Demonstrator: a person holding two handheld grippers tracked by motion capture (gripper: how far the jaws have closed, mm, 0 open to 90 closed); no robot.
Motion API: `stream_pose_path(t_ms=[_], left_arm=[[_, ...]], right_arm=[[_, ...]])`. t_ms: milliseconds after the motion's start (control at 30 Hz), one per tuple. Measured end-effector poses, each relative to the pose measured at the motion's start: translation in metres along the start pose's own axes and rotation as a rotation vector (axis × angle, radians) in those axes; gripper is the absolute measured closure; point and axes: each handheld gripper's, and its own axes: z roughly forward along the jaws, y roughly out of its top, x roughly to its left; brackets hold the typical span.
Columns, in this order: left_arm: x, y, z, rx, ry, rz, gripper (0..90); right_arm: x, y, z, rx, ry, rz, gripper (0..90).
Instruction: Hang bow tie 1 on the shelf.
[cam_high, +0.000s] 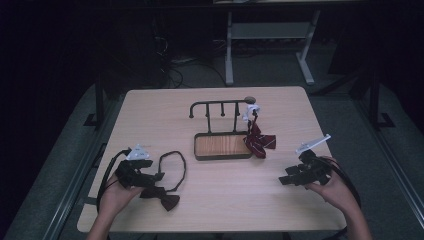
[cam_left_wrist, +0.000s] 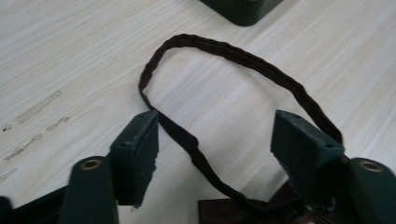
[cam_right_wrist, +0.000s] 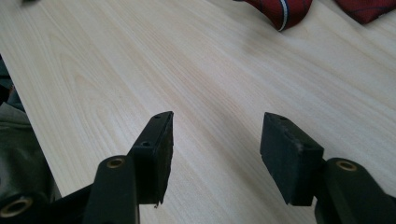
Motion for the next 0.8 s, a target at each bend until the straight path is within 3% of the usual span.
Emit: stream_pose_path(t_ms=[233,333,567,800], left_arm=[[0.01,0.018,0.007,0.06,0.032,-0.003,44.7],[0.015,0.025,0.008,0.064,0.031,-0.008,49.3],[0.023,0.036,0.018,0.117,0.014,-0.022,53.9],[0.032,0.043,0.032,0.176,0.023,-0.028,59.1]], right_arm=[[0.001,0.001,0.003,0.0,-0.002,-0.008,44.1],[0.003,0.002,0.005,0.005,-0.002,-0.015,44.2],[0.004,0.002,0.007,0.009,-0.001,-0.018,44.2],[0.005,0.003,0.005,0.005,-0.004,-0.027,44.2]])
